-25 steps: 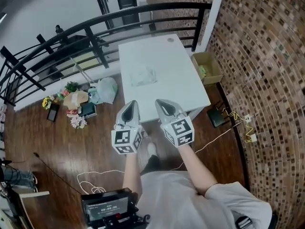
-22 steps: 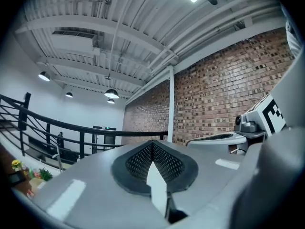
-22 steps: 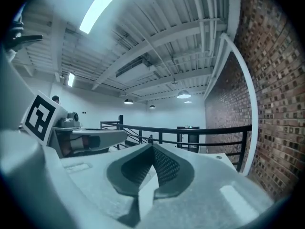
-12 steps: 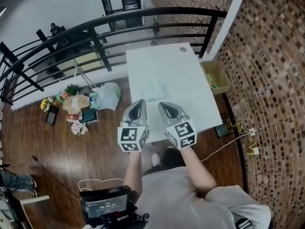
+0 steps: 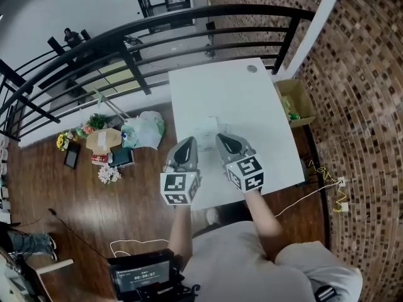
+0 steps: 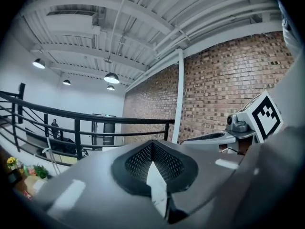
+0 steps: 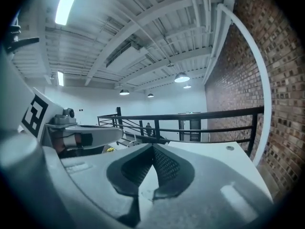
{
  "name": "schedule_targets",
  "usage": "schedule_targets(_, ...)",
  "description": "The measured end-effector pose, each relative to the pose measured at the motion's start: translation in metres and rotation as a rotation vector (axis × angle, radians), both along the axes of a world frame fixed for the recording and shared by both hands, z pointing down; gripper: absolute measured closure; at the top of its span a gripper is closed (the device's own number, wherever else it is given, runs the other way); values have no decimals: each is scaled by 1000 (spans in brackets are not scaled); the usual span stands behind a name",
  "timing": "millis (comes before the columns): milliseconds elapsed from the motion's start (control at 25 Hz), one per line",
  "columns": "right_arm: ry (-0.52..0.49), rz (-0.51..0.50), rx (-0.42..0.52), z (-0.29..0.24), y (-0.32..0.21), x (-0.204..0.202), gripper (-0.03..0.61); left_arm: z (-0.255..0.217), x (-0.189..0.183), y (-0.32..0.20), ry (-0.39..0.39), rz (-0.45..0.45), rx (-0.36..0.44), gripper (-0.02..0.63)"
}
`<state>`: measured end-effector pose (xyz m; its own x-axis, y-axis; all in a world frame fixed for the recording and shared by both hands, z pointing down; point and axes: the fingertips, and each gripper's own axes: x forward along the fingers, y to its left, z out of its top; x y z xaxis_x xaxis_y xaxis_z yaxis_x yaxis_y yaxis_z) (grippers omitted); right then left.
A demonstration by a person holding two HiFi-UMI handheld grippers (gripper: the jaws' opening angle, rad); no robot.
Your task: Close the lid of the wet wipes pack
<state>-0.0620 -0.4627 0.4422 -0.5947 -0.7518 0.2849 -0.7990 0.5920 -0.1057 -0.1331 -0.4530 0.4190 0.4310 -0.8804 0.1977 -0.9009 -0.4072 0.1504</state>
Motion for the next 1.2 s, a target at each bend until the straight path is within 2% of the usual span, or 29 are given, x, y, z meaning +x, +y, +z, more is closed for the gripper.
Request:
schedule_targets(200, -3, -24, -111, 35, -57, 10, 588, 32, -5, -51, -11, -31, -32, 598)
schedule_targets(360, -12, -46, -210, 72, -96, 26, 588, 62, 4, -91, 10, -37, -103, 598)
schedule_targets(520, -4, -75, -309, 111, -114, 35, 588, 97, 8, -109, 17, -48, -185, 598)
schedule_targets(760, -28, -134, -421, 164, -136, 35, 588, 146, 3, -124, -13, -80, -255, 598)
schedule_targets(840, -77, -182, -476, 180, -142, 29, 588, 157, -2, -124, -16, -88, -284, 598)
schedule_targets(1000, -261, -308, -613, 200, -157, 15, 587, 169, -9, -129, 7, -92, -322, 598)
schedule_targets(1200, -344, -337, -698, 215, -169, 15, 586, 175, -15, -129, 29, -104, -341, 598)
